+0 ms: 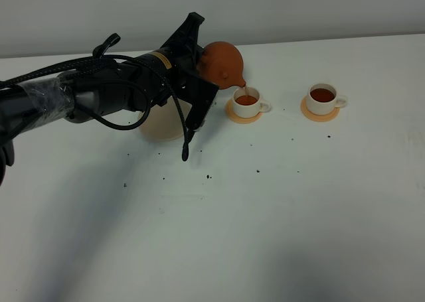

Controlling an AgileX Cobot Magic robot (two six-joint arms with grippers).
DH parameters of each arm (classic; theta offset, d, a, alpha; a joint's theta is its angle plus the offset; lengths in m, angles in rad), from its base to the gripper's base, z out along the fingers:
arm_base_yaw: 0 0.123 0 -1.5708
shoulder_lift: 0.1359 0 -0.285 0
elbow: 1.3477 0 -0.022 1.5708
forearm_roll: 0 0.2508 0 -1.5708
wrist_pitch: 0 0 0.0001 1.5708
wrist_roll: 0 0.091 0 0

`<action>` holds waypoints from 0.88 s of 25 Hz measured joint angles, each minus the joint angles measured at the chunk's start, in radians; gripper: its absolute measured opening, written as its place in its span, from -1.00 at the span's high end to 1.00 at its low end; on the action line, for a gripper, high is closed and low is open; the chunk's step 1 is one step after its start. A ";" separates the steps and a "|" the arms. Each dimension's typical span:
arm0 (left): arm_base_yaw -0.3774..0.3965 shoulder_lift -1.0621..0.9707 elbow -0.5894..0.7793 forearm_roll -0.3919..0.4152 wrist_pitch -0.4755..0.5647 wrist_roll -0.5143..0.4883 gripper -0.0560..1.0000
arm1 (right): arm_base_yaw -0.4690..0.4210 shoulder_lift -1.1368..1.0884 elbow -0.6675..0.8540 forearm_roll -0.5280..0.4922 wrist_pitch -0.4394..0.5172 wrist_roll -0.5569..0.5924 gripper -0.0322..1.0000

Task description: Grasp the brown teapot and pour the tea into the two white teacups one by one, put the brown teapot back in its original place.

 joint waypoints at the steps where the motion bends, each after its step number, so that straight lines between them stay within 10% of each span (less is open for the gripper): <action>1: 0.000 0.000 0.000 0.000 0.000 0.000 0.66 | 0.000 0.000 0.000 0.000 0.000 0.000 0.24; 22: 0.000 0.000 0.000 -0.001 -0.021 0.028 0.66 | 0.000 0.000 0.000 0.000 0.000 0.000 0.24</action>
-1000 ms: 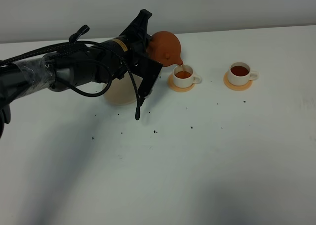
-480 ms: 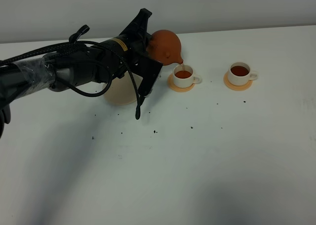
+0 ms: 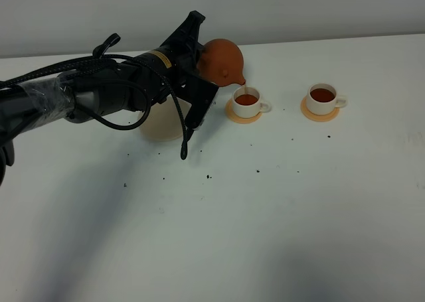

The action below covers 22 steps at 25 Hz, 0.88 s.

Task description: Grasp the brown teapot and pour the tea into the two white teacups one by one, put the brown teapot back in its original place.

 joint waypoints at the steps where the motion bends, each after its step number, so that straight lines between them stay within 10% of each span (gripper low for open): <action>1: 0.000 0.000 0.000 0.000 0.000 0.000 0.66 | 0.000 0.000 0.000 0.000 0.000 0.000 0.24; 22: 0.000 0.000 0.000 0.000 -0.001 0.023 0.66 | 0.000 0.000 0.000 0.000 0.000 0.000 0.24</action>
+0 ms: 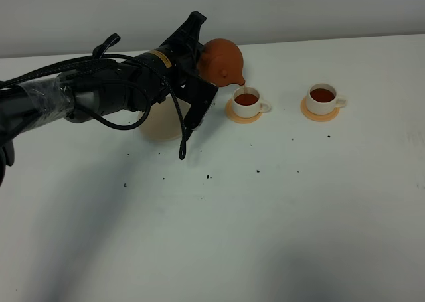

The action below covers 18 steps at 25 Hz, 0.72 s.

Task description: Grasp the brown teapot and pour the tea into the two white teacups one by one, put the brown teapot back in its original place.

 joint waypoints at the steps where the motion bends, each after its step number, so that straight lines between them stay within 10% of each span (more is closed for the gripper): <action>1: 0.000 0.000 0.000 0.000 0.000 0.000 0.66 | 0.000 0.000 0.000 0.000 0.000 0.000 0.24; 18: 0.000 0.000 0.000 0.000 0.000 -0.002 0.66 | 0.000 0.000 0.000 0.000 0.000 0.000 0.24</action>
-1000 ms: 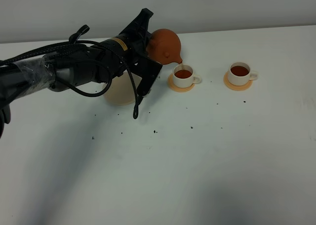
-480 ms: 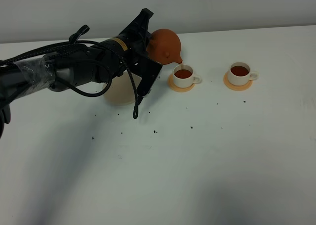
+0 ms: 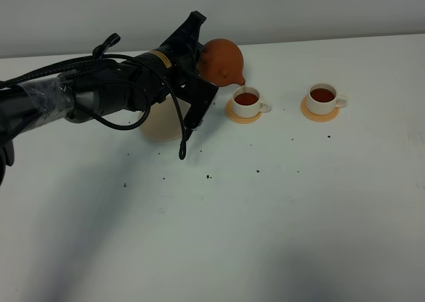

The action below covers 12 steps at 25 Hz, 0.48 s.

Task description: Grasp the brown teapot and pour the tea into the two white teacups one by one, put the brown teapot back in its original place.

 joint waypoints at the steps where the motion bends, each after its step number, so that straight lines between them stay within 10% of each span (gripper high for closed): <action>1: 0.000 0.000 0.000 -0.003 0.002 -0.003 0.66 | 0.000 0.000 0.000 0.000 0.000 0.000 0.24; 12: 0.000 0.000 0.000 -0.011 0.067 -0.176 0.66 | 0.000 0.000 0.000 0.000 0.000 0.000 0.24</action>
